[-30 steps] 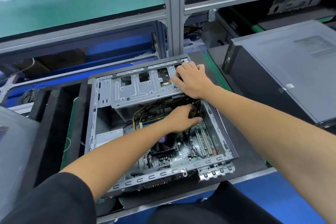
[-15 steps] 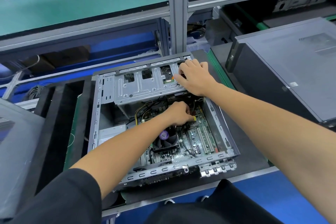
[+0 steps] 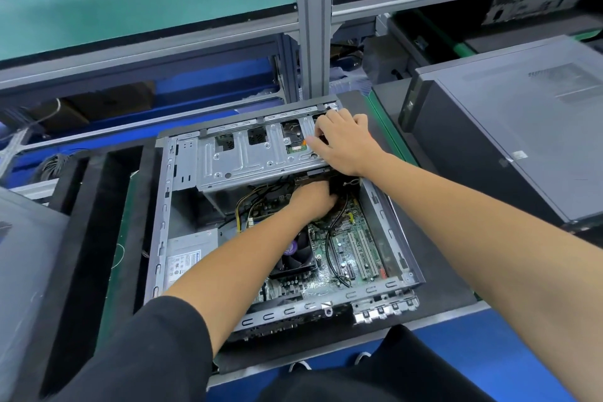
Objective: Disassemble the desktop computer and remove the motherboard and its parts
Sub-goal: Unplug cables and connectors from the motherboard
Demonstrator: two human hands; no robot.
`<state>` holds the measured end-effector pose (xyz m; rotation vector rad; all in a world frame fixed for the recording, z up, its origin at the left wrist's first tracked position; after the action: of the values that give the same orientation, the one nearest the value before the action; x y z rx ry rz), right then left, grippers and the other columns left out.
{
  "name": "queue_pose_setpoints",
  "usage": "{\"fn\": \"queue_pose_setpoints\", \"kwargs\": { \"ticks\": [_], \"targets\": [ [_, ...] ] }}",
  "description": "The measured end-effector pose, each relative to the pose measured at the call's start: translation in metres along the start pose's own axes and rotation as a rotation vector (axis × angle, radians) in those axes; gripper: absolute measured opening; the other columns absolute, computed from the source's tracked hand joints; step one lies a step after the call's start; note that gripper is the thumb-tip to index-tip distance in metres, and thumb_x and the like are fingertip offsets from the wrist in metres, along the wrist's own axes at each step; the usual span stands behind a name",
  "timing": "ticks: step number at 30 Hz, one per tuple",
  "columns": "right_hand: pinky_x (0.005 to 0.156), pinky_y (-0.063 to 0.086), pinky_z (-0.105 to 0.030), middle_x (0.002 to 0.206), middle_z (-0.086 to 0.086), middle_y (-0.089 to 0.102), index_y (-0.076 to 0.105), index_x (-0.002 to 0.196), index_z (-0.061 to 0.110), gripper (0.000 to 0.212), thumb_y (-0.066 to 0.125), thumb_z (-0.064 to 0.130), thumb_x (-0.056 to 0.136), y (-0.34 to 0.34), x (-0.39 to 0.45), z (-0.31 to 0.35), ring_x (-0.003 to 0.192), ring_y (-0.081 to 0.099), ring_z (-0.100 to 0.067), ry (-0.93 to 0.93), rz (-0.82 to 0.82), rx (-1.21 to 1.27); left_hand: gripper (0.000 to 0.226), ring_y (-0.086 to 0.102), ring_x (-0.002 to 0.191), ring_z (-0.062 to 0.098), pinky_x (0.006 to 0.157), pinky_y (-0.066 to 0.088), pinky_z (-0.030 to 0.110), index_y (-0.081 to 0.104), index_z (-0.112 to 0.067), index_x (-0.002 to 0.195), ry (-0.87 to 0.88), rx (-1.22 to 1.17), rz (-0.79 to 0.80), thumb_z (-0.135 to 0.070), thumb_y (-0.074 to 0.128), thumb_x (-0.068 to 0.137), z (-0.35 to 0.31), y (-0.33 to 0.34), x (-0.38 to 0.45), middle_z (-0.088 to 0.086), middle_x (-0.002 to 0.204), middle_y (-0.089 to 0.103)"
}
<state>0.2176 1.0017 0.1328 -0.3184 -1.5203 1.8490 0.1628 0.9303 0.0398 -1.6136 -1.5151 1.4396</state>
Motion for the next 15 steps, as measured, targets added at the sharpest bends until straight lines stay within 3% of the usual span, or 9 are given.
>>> {"fn": "queue_pose_setpoints", "kwargs": {
  "ticks": [3, 8, 11, 15],
  "targets": [
    [0.082, 0.02, -0.035, 0.093, 0.005, 0.043, 0.045, 0.087, 0.022, 0.031, 0.037, 0.05, 0.097, 0.001, 0.0, -0.001, 0.091, 0.034, -0.015, 0.003, 0.007, -0.004, 0.037, 0.059, 0.106, 0.031, 0.072, 0.039, 0.031, 0.054, -0.017, 0.125, -0.051, -0.053, 0.026, -0.038, 0.04, 0.099, -0.001, 0.006, 0.01, 0.013, 0.12, 0.063],
    [0.082, 0.021, -0.036, 0.093, 0.004, 0.045, 0.047, 0.087, 0.02, 0.032, 0.037, 0.049, 0.097, 0.001, 0.001, -0.001, 0.091, 0.035, -0.016, 0.01, 0.011, -0.001, 0.044, 0.045, 0.13, 0.029, 0.098, 0.037, 0.036, 0.042, -0.017, 0.142, -0.115, -0.059, 0.088, -0.036, 0.03, 0.104, 0.004, 0.014, 0.024, 0.009, 0.144, 0.047],
    [0.082, 0.022, -0.035, 0.092, 0.004, 0.045, 0.047, 0.087, 0.02, 0.032, 0.038, 0.048, 0.097, -0.001, 0.0, -0.001, 0.09, 0.036, -0.016, 0.008, 0.01, -0.002, 0.05, 0.041, 0.134, 0.027, 0.102, 0.037, 0.036, 0.035, -0.021, 0.147, -0.048, -0.089, 0.093, -0.04, 0.037, 0.102, -0.002, 0.014, 0.03, 0.007, 0.15, 0.04],
    [0.083, 0.023, -0.036, 0.09, 0.003, 0.046, 0.048, 0.087, 0.018, 0.033, 0.039, 0.048, 0.097, -0.002, 0.0, 0.001, 0.09, 0.037, -0.017, 0.009, 0.009, 0.018, 0.058, 0.046, 0.128, 0.029, 0.095, 0.04, 0.035, 0.033, -0.023, 0.148, 0.024, -0.133, 0.118, -0.044, 0.049, 0.096, -0.008, 0.013, 0.033, 0.008, 0.149, 0.042]
  ]
}}
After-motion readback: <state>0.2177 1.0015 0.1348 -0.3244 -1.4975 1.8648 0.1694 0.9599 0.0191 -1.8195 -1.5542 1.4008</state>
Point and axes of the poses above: each hand's wrist, its own x-axis towards the middle knuckle, its own y-axis out of the palm, z = x × y, the point moved 5 cm from there along x, towards the middle knuckle
